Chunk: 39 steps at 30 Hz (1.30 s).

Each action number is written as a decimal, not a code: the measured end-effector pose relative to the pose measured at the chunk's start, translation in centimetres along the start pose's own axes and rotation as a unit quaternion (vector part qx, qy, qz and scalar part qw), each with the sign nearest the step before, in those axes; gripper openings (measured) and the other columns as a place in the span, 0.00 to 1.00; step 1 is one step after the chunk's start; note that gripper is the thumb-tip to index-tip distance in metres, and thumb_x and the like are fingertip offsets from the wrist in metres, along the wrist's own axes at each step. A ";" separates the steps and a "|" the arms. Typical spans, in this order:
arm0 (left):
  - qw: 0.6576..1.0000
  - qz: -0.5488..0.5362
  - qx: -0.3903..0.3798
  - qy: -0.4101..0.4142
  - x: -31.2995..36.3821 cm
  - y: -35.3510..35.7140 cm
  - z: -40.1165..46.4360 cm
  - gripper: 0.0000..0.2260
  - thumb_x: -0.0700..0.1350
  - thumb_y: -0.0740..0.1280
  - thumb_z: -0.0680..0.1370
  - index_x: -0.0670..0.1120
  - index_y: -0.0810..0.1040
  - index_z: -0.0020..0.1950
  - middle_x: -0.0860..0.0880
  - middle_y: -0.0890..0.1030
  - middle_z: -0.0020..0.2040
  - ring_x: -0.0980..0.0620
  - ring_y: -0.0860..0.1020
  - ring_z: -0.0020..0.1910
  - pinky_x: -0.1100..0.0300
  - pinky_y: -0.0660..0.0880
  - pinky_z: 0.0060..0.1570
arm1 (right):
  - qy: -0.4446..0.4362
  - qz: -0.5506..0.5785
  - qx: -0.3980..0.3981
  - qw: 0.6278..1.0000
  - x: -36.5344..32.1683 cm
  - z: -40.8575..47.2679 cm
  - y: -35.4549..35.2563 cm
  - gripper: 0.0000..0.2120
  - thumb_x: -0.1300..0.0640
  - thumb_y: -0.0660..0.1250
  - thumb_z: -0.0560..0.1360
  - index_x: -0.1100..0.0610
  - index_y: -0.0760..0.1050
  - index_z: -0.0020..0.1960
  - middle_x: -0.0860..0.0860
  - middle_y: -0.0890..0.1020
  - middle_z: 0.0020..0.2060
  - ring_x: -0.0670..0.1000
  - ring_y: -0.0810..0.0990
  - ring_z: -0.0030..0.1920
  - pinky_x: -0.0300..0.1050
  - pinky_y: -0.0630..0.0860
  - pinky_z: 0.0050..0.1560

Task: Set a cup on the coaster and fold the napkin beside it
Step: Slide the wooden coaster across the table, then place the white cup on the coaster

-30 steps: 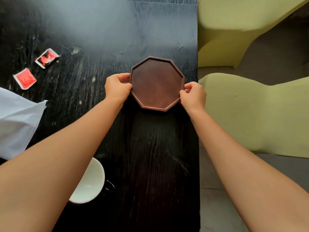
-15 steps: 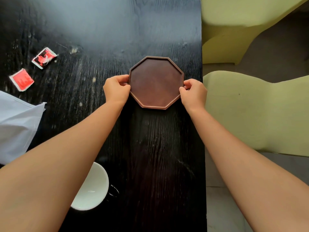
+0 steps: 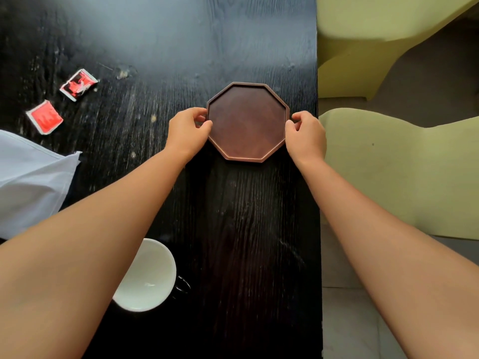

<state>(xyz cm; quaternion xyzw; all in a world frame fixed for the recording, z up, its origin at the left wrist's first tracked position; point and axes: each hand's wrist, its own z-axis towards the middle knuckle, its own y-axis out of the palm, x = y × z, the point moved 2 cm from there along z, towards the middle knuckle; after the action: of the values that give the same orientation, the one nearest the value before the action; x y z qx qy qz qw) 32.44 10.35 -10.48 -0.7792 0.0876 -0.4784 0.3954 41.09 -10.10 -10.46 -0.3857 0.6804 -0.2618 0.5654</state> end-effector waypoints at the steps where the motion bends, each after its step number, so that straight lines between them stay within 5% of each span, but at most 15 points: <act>1: 1.000 0.017 -0.007 0.011 0.3 -0.4 -0.3 0.15 0.44 0.64 0.76 0.44 0.77 0.62 0.45 0.81 0.53 0.52 0.77 0.48 0.63 0.68 0.53 | -0.013 -0.013 0.007 1.000 -0.4 -0.4 -0.4 0.13 0.56 0.58 0.77 0.57 0.74 0.60 0.57 0.78 0.55 0.57 0.75 0.56 0.45 0.69 0.49; 4: 0.994 0.099 -0.002 0.053 1.0 -2.0 -1.7 0.15 0.50 0.63 0.77 0.44 0.76 0.60 0.45 0.80 0.51 0.47 0.77 0.49 0.53 0.72 0.53 | -0.096 -0.105 0.001 0.990 -2.5 -2.3 -1.3 0.15 0.55 0.58 0.77 0.56 0.73 0.62 0.57 0.76 0.57 0.58 0.71 0.60 0.51 0.68 0.56; 10: 0.956 0.234 0.084 0.155 2.3 -6.9 -7.2 0.17 0.55 0.62 0.76 0.43 0.76 0.53 0.44 0.79 0.48 0.42 0.77 0.48 0.50 0.68 0.49 | -0.254 -0.169 -0.032 0.952 -6.8 -8.4 -2.1 0.14 0.52 0.58 0.77 0.56 0.74 0.60 0.54 0.76 0.54 0.56 0.71 0.58 0.53 0.64 0.58; 18: 0.951 0.272 0.107 0.099 -1.5 -10.3 -16.6 0.21 0.55 0.59 0.74 0.42 0.76 0.58 0.43 0.80 0.49 0.42 0.77 0.47 0.50 0.67 0.51 | -0.356 -0.170 -0.072 0.916 -8.2 -16.6 -0.6 0.16 0.51 0.60 0.77 0.56 0.73 0.61 0.53 0.76 0.53 0.55 0.72 0.56 0.51 0.65 0.56; 26: 0.957 0.279 0.079 0.032 -8.1 -12.5 -24.6 0.20 0.51 0.65 0.76 0.41 0.75 0.63 0.42 0.80 0.52 0.42 0.78 0.49 0.47 0.69 0.54 | -0.336 -0.159 -0.109 0.922 -7.3 -23.7 0.8 0.19 0.51 0.63 0.76 0.57 0.70 0.65 0.54 0.76 0.54 0.55 0.73 0.55 0.49 0.70 0.51; 39: 0.957 0.261 0.007 0.122 -13.8 -16.0 -26.1 0.22 0.52 0.63 0.76 0.44 0.71 0.68 0.46 0.80 0.56 0.46 0.77 0.54 0.48 0.67 0.61 | -0.184 -0.188 -0.053 0.963 -7.1 -30.4 3.9 0.25 0.51 0.65 0.75 0.56 0.66 0.69 0.53 0.75 0.58 0.53 0.74 0.56 0.45 0.73 0.45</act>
<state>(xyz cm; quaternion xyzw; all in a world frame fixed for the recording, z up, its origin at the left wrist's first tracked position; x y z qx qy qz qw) 0.05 14.31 -2.57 -0.6620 0.3323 -0.4502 0.4986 11.08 -4.52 -2.73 -0.5778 0.4928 -0.2513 0.6001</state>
